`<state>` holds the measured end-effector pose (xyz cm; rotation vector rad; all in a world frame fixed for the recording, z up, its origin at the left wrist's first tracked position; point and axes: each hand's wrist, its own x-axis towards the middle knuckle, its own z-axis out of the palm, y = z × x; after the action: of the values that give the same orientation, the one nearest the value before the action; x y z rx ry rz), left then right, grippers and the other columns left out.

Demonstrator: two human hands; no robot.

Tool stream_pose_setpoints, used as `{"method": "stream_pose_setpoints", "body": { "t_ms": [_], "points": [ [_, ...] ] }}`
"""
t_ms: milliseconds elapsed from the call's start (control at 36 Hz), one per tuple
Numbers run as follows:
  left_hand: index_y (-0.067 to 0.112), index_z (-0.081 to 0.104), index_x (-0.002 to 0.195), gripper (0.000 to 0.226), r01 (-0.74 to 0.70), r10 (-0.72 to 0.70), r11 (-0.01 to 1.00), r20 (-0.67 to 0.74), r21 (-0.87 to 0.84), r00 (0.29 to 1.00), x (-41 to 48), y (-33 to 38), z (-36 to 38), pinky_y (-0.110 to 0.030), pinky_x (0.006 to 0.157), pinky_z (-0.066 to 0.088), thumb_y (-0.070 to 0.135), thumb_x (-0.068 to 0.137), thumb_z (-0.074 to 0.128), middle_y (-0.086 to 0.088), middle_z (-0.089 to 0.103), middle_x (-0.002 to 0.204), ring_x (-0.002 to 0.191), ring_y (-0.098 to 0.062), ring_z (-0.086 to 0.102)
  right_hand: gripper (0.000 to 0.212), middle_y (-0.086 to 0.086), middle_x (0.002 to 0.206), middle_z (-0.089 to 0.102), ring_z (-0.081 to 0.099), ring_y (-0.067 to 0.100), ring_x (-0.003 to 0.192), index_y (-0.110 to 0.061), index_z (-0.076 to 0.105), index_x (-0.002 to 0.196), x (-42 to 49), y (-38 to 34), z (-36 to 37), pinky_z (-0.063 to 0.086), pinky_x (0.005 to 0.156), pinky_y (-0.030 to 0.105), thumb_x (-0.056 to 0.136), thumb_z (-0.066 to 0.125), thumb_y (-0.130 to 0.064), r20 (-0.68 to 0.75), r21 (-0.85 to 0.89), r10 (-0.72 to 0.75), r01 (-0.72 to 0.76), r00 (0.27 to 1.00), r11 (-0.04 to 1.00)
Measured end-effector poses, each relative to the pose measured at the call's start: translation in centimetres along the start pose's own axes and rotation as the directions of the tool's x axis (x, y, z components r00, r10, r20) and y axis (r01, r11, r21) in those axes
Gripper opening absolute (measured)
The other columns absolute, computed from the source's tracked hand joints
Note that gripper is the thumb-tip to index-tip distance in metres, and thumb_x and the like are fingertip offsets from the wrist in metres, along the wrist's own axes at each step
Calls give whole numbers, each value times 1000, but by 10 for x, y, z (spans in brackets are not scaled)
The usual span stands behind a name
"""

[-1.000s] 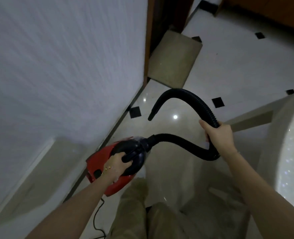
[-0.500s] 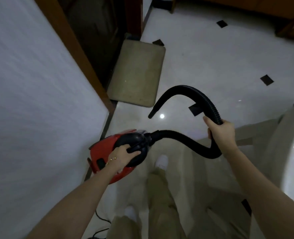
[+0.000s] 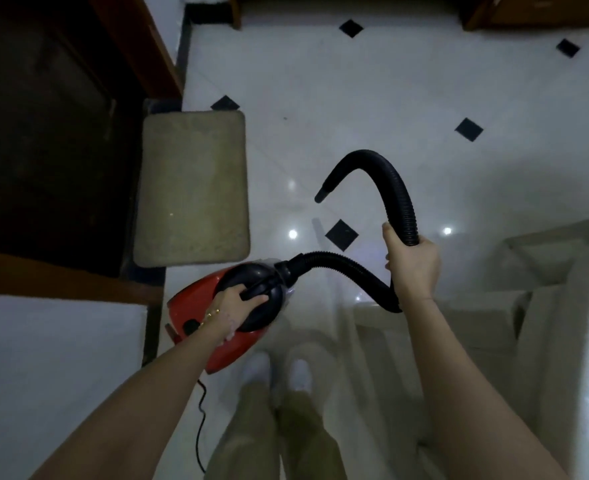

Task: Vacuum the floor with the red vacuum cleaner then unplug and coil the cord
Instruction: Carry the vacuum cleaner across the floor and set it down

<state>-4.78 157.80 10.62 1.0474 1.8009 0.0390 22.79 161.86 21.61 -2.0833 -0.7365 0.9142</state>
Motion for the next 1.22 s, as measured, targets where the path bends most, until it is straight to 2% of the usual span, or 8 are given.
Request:
{"method": "stream_pose_setpoints", "body": {
  "t_ms": [167, 250, 472, 528, 694, 806, 972, 1222],
  "points": [
    [9, 65, 107, 45, -80, 75, 993, 62, 86, 995, 71, 56, 7, -35, 85, 50, 45, 79, 66, -11, 67, 108, 99, -31, 62, 29, -1, 56, 55, 54, 16, 54, -18, 56, 67, 56, 8, 3, 49, 61, 31, 76, 64, -44, -81, 77, 84, -77, 993, 994],
    [12, 65, 100, 43, -104, 89, 988, 125, 113, 988, 113, 75, 11, -39, 85, 52, 47, 76, 68, -13, 69, 100, 94, -31, 63, 29, 0, 56, 54, 53, 17, 54, -19, 55, 64, 88, 18, 8, 48, 60, 30, 75, 66, -44, -103, 91, 137, -127, 985, 988],
    [16, 65, 102, 52, -221, 157, 945, 259, 242, 953, 218, 121, 30, -41, 87, 53, 58, 71, 63, -10, 70, 98, 91, -29, 64, 33, 7, 60, 51, 50, 19, 54, -11, 52, 70, 162, 51, 21, 47, 61, 32, 78, 66, -39, -180, 154, 229, -202, 957, 967],
    [16, 65, 97, 43, -262, 177, 921, 291, 287, 940, 237, 136, 36, -41, 86, 53, 54, 75, 62, -10, 70, 95, 89, -29, 64, 32, 10, 62, 49, 48, 19, 55, -10, 51, 73, 174, 58, 23, 45, 58, 30, 80, 66, -37, -195, 174, 241, -208, 951, 962],
    [19, 65, 100, 42, -364, 222, 837, 354, 408, 908, 277, 167, 63, -41, 85, 52, 54, 78, 61, -11, 70, 97, 92, -31, 64, 31, 11, 62, 47, 46, 19, 53, -10, 48, 69, 199, 81, 21, 41, 41, 14, 85, 65, -31, -221, 168, 275, -241, 936, 956],
    [18, 64, 106, 43, -387, 213, 795, 382, 466, 899, 293, 183, 83, -38, 89, 48, 52, 81, 60, -12, 69, 103, 99, -32, 62, 32, 10, 61, 47, 46, 18, 49, -9, 48, 68, 212, 98, 20, 42, 45, 19, 85, 65, -30, -235, 186, 321, -282, 917, 941],
    [18, 61, 113, 44, -375, 184, 791, 396, 484, 899, 316, 189, 107, -43, 100, 43, 49, 81, 61, -13, 65, 115, 110, -34, 57, 30, 9, 58, 47, 46, 19, 49, -9, 49, 71, 224, 124, 17, 42, 53, 27, 86, 64, -30, -230, 266, 419, -357, 879, 895],
    [17, 62, 111, 42, -363, 159, 776, 396, 516, 904, 334, 174, 127, -43, 100, 42, 47, 81, 63, -13, 66, 112, 110, -34, 57, 31, 8, 59, 48, 49, 20, 52, -9, 51, 69, 221, 159, 25, 45, 58, 29, 87, 64, -30, -200, 286, 498, -436, 844, 853]
  ]
}}
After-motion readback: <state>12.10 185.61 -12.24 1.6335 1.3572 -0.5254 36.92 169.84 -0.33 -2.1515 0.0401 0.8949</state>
